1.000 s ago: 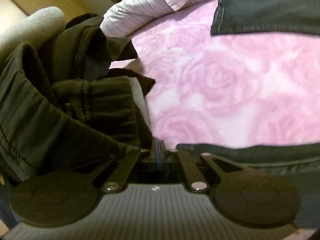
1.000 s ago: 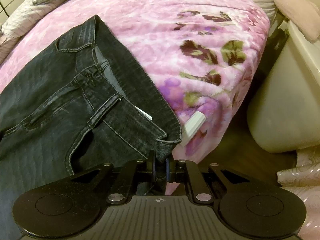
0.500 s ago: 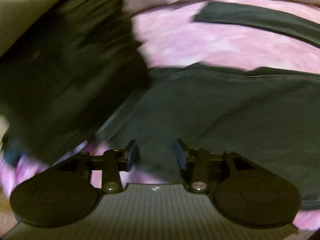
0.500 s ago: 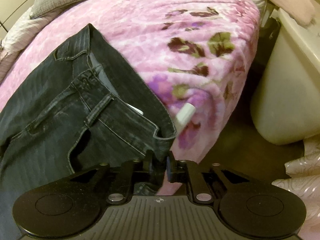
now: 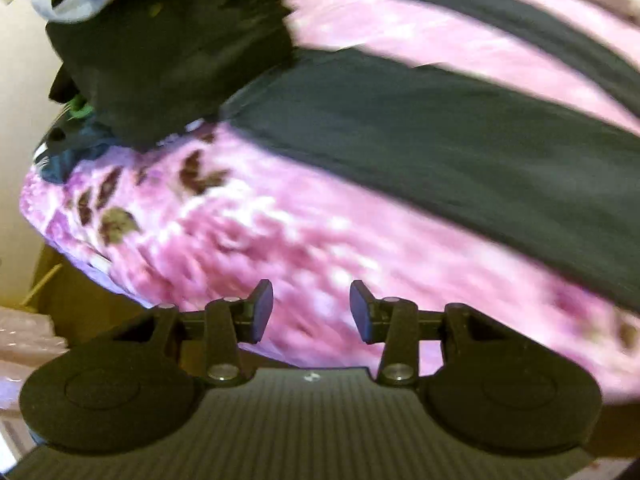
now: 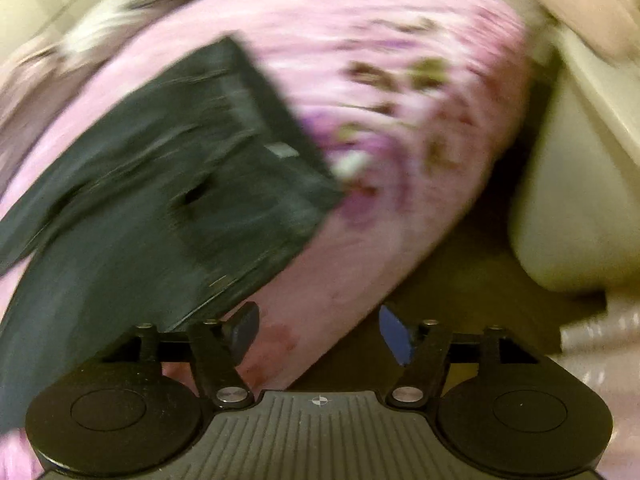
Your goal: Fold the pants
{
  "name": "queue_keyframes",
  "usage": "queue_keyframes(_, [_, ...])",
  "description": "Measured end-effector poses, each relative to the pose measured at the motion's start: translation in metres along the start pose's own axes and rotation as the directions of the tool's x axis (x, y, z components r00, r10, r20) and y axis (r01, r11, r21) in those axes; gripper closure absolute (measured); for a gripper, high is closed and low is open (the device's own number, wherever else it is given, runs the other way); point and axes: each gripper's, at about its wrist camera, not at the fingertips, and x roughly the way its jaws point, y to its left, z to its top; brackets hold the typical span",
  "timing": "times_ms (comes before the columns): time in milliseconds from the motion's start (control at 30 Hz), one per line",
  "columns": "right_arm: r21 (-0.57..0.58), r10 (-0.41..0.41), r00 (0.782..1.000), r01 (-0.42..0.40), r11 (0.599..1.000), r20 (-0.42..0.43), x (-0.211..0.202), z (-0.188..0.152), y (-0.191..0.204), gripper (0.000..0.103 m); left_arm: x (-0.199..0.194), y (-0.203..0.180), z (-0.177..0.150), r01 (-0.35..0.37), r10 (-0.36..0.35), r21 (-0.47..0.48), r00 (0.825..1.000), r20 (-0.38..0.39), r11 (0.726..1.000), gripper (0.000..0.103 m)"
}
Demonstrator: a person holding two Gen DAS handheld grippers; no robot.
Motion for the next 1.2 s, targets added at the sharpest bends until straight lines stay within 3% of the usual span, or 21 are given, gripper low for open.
queue_keyframes(167, [-0.207, 0.152, 0.988, -0.144, 0.968, 0.025, -0.083, -0.023, 0.044, 0.033, -0.104, -0.021, -0.024, 0.148, -0.151, 0.04, 0.986, 0.066, 0.988, 0.062])
queue_keyframes(367, [-0.308, 0.246, 0.968, -0.221, 0.925, 0.044, -0.168, -0.053, 0.078, 0.028, -0.209, -0.019, -0.052, 0.176, -0.192, 0.106, 0.969, 0.157, 0.979, 0.049])
queue_keyframes(500, [-0.345, 0.263, 0.963, -0.229, 0.91, 0.056, -0.212, -0.069, 0.081, 0.027, -0.257, -0.012, -0.076, 0.172, -0.195, 0.131, 0.962, 0.191, 0.976, 0.047])
queue_keyframes(633, [-0.399, 0.288, 0.957, -0.256, 0.881, 0.022, -0.24, -0.084, 0.078, 0.027, -0.283, -0.005, -0.096, 0.2, -0.223, 0.132, 0.956, 0.192, 0.971, 0.043])
queue_keyframes(833, [-0.419, 0.268, 0.963, -0.247, 0.874, -0.008, -0.256, -0.1, 0.073, 0.027, -0.31, -0.006, -0.115, 0.225, -0.256, 0.17, 0.948, 0.191, 0.959, 0.043])
queue_keyframes(1200, [-0.419, 0.278, 0.961, -0.256, 0.871, -0.009, -0.266, -0.103, 0.082, 0.027, -0.319, -0.019, -0.114, 0.24, -0.288, 0.237, 0.938, 0.194, 0.941, 0.043])
